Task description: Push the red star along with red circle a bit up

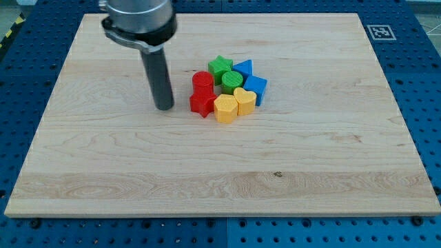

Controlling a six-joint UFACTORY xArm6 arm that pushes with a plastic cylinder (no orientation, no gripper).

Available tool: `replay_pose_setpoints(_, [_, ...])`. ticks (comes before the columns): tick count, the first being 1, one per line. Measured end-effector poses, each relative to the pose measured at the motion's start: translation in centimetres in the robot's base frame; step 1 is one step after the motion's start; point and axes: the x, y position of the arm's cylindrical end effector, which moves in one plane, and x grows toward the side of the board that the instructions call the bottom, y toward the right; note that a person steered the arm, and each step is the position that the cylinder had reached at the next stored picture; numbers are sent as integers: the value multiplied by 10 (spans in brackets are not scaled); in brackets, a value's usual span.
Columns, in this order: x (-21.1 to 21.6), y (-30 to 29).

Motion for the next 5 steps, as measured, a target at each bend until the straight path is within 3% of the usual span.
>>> replay_pose_setpoints(3, [41,32])
replay_pose_setpoints(5, [13,46])
